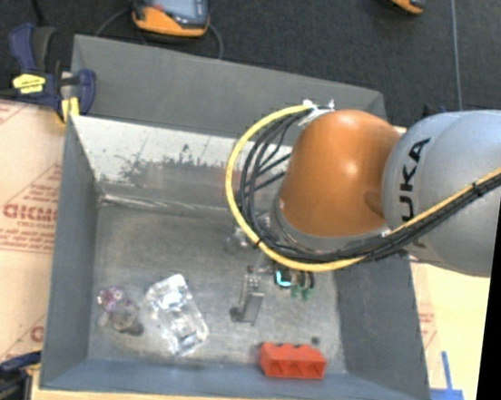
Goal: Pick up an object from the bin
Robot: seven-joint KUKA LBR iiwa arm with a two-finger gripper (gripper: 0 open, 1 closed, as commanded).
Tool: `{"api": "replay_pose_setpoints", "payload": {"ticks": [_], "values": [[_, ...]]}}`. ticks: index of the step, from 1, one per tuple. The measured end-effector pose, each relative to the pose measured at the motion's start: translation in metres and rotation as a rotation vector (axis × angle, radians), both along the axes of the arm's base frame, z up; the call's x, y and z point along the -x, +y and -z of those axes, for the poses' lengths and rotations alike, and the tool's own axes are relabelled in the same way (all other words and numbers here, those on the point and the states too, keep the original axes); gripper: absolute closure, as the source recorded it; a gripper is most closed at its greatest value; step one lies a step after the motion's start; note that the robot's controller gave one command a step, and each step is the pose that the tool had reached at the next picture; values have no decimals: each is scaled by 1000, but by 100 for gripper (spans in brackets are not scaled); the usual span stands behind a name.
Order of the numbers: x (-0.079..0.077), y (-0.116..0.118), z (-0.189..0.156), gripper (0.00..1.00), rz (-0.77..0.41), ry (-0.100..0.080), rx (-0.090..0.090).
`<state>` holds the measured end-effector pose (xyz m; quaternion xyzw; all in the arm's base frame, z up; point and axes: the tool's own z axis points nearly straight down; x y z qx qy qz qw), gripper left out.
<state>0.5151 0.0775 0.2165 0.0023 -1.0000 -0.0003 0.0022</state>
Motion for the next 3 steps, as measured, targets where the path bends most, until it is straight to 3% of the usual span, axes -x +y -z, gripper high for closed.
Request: {"api": "replay_pose_setpoints", "payload": {"ticks": [1, 2, 3], "values": [[-14, 35, 131, 0, -314, -3, 1], [-17, 35, 128, 100, -309, -13, 0], [-17, 36, 129, 0, -309, -12, -2]]}}
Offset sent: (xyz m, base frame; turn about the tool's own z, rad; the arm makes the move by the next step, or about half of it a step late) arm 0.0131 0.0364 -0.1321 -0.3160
